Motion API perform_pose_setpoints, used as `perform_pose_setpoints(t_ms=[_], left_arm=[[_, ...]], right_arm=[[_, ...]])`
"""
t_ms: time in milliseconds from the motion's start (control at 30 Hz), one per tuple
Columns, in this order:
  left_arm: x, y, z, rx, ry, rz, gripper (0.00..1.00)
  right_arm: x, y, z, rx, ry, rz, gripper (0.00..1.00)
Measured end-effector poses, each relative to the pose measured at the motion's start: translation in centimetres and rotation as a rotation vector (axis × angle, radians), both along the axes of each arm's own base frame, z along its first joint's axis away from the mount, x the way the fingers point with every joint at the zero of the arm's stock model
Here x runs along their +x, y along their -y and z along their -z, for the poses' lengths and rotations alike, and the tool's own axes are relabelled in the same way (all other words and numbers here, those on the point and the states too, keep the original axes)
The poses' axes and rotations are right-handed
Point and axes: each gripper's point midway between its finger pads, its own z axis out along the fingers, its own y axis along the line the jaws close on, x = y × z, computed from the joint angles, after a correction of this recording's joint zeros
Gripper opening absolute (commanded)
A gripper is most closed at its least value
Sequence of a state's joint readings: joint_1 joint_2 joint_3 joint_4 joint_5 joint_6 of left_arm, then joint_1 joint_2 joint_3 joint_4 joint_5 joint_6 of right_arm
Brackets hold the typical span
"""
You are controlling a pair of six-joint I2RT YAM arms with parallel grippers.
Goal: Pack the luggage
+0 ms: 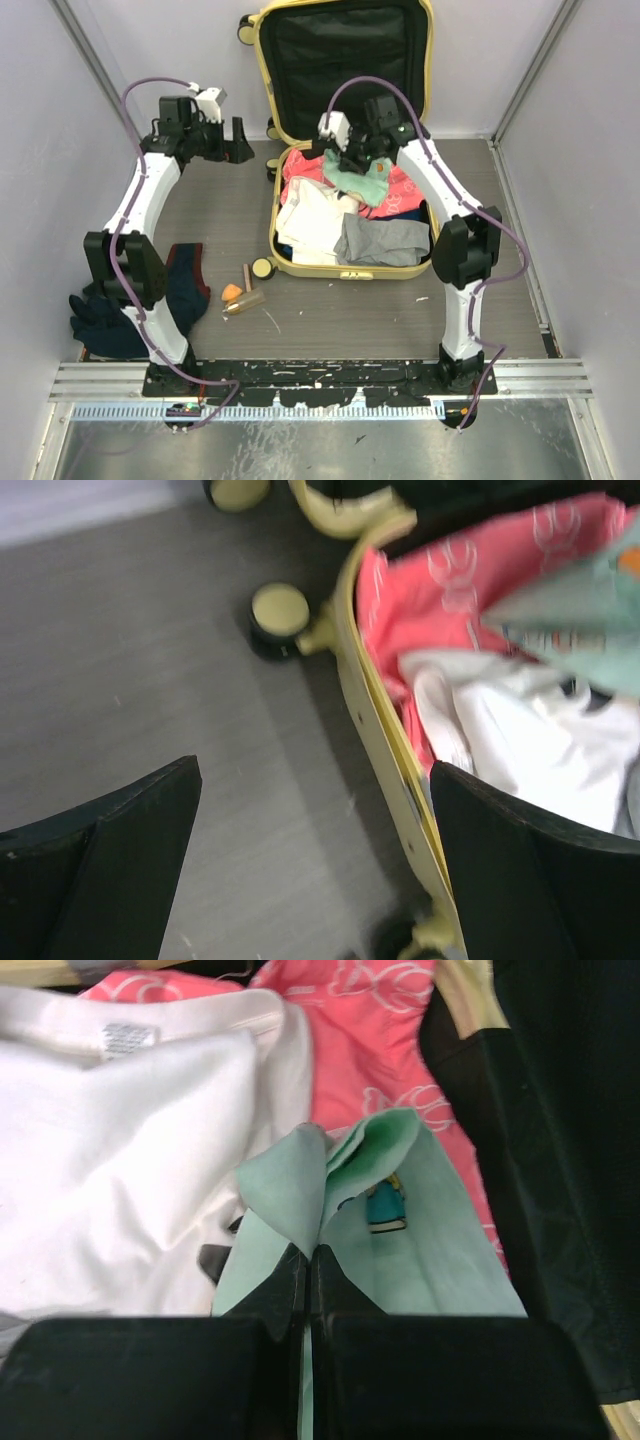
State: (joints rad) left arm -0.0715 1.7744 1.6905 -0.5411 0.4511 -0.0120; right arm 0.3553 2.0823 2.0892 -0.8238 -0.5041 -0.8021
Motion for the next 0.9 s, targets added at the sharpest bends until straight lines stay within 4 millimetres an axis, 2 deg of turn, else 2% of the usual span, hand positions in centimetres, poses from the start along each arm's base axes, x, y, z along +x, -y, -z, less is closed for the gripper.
perform_pose_setpoints(t_ms=[100, 200, 267, 333, 433, 533, 667, 800, 900], left_arm=[[3.6, 0.2, -1.6, -0.012, 0.073, -0.01, 0.98], [7.6, 0.6, -3.4, -0.044, 0.167, -0.022, 0.98], [10.0, 0.9, -4.3, -0.078, 0.23, -0.035, 0.98], [12.0, 1.2, -5.0, -0.118, 0.28, -0.048, 1.0], [15.3, 1.8, -6.1, -0.206, 0.358, -0.078, 0.94], [18.0, 2.3, -6.6, -0.275, 0.421, -0.102, 0.88], [20.1, 3.0, -6.1, -0.322, 0.464, -0.115, 0.69], [21.3, 3.9, -6.9, -0.351, 0.525, -0.096, 0.65], [21.4, 4.4, -8.4, -0.362, 0.583, -0.07, 0.58]], right_arm=[[-2.2, -0.8, 1.0, -0.029, -0.005, -0.057, 0.18], [-4.2, -1.7, 3.0, -0.049, -0.049, -0.096, 0.46], [-5.1, -2.2, 4.3, -0.058, -0.078, -0.115, 0.6], [-5.6, -2.1, 5.2, -0.063, -0.106, -0.116, 0.67], [-5.9, -1.6, 5.4, -0.047, -0.134, -0.097, 0.72], [-5.8, -0.9, 3.9, 0.001, -0.149, -0.054, 0.74], [-5.1, 0.9, -0.3, 0.112, -0.145, 0.037, 0.76], [-3.3, 4.5, -4.5, 0.239, -0.127, 0.169, 0.77], [-1.9, 8.0, -6.1, 0.307, -0.124, 0.276, 0.77]])
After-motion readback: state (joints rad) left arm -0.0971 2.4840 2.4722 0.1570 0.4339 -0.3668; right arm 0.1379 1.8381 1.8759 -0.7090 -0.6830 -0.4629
